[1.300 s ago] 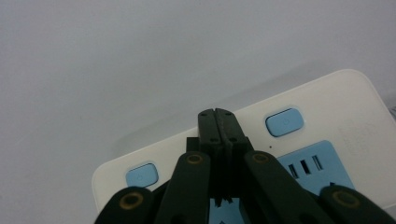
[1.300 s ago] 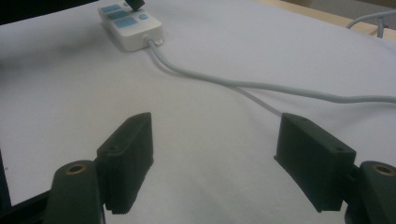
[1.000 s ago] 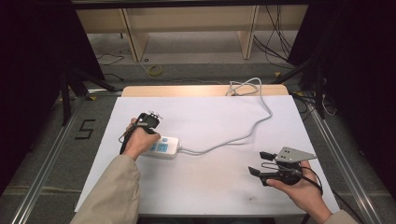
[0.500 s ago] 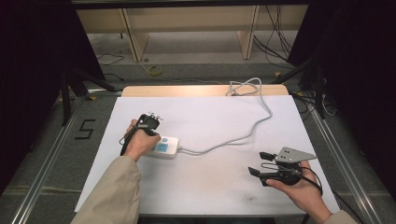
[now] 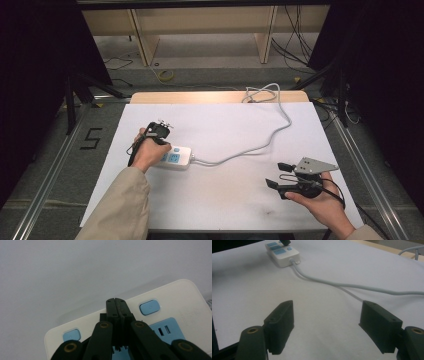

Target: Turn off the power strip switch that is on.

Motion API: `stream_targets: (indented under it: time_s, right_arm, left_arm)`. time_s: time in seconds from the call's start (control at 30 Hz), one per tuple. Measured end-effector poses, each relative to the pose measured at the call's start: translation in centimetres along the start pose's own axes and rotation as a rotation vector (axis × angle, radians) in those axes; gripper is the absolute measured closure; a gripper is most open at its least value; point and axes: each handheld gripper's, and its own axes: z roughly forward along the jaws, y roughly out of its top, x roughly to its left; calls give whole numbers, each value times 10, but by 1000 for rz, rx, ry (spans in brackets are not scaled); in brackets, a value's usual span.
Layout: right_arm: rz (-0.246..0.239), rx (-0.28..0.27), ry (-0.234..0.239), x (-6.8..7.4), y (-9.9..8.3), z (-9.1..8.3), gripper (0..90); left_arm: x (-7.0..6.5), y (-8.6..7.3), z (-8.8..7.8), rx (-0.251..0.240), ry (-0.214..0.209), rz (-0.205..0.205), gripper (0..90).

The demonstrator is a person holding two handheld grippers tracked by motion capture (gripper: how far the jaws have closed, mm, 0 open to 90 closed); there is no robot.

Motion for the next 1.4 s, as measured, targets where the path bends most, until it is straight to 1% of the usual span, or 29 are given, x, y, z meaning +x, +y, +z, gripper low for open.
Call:
stream_targets:
  time_s: [0.1,0.43,0.9,1.17,1.23,1.27,1.3,1.4]
  right_arm:
    - [1,-2,-1,0,0,0,277]
    - [0,-3,-2,-1,0,-1,277]
    - [1,-9,-1,-1,1,-1,277]
    - [1,-11,0,-1,1,-1,277]
    - [0,-13,-1,-1,1,-1,277]
    - [-1,-14,-2,-1,1,-1,277]
    - [-1,-15,-2,-1,1,-2,277]
    - [-1,-15,-2,-1,1,-2,277]
  left_arm:
    - [1,0,0,-2,-6,-5,900]
    - [0,0,0,-4,-1,1,900]
    - [0,0,0,-9,-5,-4,900]
    - [-1,0,0,-10,4,8,900]
    - [-1,0,0,-10,1,7,900]
    - [0,0,-1,-14,-2,6,900]
    - [-1,0,-1,-28,-6,0,900]
    - [-1,1,-2,-24,-2,5,900]
